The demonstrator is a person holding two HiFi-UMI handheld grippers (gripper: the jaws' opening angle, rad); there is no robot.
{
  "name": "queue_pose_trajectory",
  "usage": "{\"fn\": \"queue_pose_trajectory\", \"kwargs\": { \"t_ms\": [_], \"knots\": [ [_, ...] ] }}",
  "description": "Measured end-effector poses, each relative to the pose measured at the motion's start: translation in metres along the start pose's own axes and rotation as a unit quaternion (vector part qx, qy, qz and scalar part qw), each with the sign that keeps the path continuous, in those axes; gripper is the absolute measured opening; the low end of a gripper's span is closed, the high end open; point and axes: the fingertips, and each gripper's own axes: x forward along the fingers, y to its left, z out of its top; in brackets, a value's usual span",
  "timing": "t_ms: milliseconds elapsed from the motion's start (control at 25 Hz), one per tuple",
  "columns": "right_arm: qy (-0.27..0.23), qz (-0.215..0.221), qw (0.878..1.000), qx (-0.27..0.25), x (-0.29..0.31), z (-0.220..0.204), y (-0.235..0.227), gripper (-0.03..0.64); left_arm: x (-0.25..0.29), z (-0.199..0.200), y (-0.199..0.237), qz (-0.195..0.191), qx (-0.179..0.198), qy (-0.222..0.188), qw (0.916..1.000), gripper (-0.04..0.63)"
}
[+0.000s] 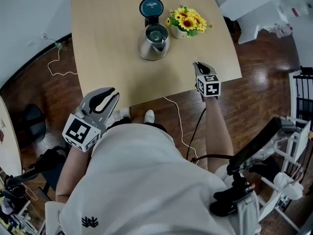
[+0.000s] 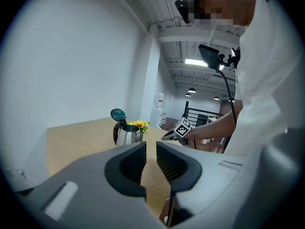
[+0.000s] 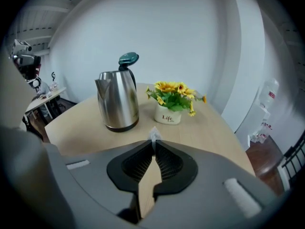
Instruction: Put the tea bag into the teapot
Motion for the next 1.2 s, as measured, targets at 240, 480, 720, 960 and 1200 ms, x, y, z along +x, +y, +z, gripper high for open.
{"fn": "queue_pose_trajectory", "kwargs": {
  "t_ms": [240, 480, 720, 960, 1200],
  "knots": [
    [-0.055, 0.036, 0.997, -0.038, -0.040, 0.090, 0.031, 0.020, 0.002, 0.002, 0.006, -0.012, 0.001, -0.014, 0.9998, 0.041],
    [-0.103, 0.082, 0.988, -0.077, -0.046, 0.173, 0.078, 0.020, -0.010, -0.001, 0.019, 0.003, -0.008, -0.023, 0.9997, 0.041],
    [-0.108, 0.112, 0.982, -0.111, -0.023, 0.208, 0.116, 0.020, -0.032, -0.007, 0.034, 0.033, -0.021, -0.028, 0.9989, 0.041],
    [-0.079, 0.120, 0.980, -0.136, 0.014, 0.207, 0.130, 0.020, -0.048, -0.018, 0.052, 0.062, -0.037, -0.025, 0.9971, 0.041],
    [-0.054, 0.113, 0.979, -0.163, 0.035, 0.202, 0.131, 0.025, -0.054, -0.025, 0.063, 0.073, -0.051, -0.023, 0.9957, 0.041]
  ]
}}
